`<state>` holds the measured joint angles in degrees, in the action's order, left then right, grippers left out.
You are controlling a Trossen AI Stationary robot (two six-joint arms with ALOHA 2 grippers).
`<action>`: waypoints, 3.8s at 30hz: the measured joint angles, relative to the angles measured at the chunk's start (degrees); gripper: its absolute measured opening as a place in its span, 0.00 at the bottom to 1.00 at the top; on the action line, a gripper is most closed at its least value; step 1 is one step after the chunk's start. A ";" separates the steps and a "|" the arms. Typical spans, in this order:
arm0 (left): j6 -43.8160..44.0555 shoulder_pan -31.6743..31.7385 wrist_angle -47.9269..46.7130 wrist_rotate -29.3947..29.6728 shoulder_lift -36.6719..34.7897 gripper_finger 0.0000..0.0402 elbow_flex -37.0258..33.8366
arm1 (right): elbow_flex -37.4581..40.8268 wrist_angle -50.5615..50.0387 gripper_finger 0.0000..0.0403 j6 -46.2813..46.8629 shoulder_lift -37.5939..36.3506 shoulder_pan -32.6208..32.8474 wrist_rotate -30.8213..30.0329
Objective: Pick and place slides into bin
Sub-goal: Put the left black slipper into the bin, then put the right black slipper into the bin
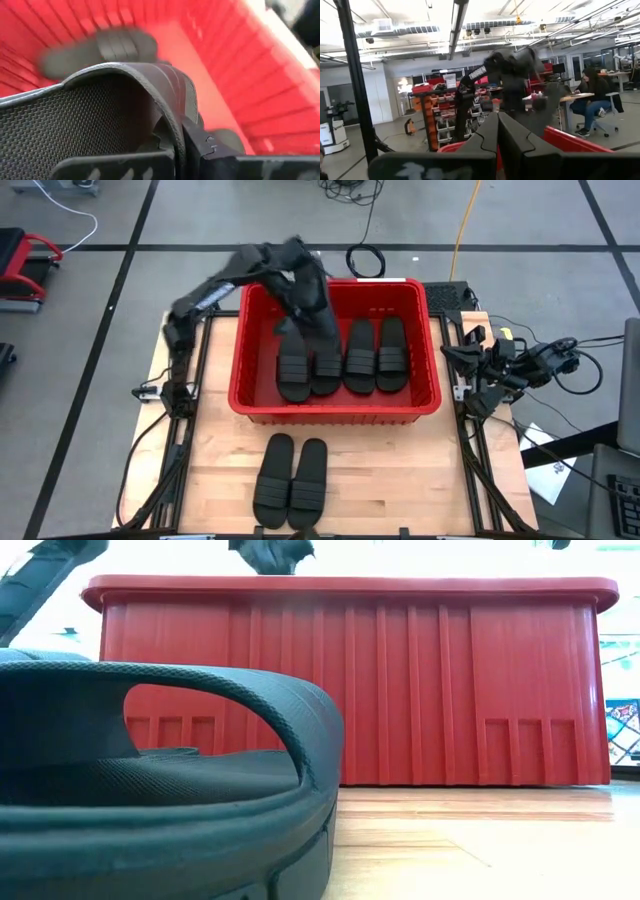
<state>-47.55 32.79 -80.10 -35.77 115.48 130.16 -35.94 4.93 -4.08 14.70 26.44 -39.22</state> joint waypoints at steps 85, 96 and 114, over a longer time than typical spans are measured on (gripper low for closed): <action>11.25 -4.22 9.97 -8.44 19.75 0.45 -9.63 | 0.00 0.94 0.00 6.38 0.00 0.00 0.30; 14.97 -3.78 10.25 -7.05 14.51 0.71 -9.74 | 0.00 0.90 0.00 6.23 -0.02 0.02 0.77; 12.94 -10.02 14.21 6.87 -24.14 0.41 1.43 | 0.00 0.47 0.00 4.24 0.00 0.04 3.52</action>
<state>-34.60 22.78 -65.89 -28.90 91.34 131.59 -35.94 5.40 0.16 14.70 26.48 -35.70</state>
